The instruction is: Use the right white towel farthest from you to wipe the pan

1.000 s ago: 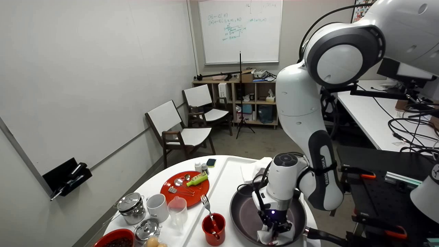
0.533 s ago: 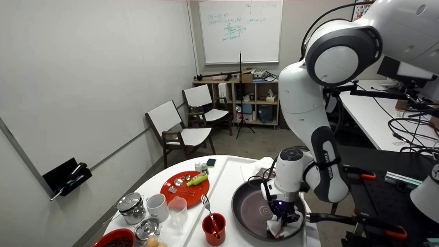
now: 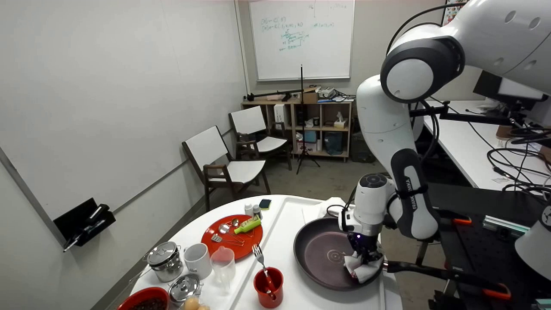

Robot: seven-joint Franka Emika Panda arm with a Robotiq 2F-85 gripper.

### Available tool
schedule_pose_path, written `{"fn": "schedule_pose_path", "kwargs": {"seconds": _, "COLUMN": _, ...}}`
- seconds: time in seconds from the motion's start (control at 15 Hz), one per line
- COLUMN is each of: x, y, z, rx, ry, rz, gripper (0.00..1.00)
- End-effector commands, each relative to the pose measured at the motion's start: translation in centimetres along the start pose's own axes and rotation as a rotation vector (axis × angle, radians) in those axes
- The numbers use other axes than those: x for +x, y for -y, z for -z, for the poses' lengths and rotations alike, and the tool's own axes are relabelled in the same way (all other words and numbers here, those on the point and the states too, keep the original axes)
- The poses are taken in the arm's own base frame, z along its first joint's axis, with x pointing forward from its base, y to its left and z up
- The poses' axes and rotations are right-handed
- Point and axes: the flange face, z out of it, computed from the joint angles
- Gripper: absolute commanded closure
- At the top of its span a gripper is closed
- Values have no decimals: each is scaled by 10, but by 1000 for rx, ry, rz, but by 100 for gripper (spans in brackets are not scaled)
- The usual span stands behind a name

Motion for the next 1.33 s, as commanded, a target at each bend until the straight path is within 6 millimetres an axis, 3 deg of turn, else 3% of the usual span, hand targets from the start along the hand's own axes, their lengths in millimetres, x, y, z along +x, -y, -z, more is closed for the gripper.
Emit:
{"fn": "schedule_pose_path", "kwargs": {"seconds": 0.0, "x": -36, "y": -6, "z": -38, "rx": 11, "ry": 26, "rz": -114, "gripper": 98}}
{"fn": "schedule_pose_path", "kwargs": {"seconds": 0.8, "x": -56, "y": -52, "z": -26, "rx": -55, "ry": -30, "rz": -344, "gripper": 98}}
{"fn": "schedule_pose_path", "kwargs": {"seconds": 1.27, "x": -88, "y": -97, "z": -18, "rx": -142, "ry": -44, "rz": -473, "gripper": 98}}
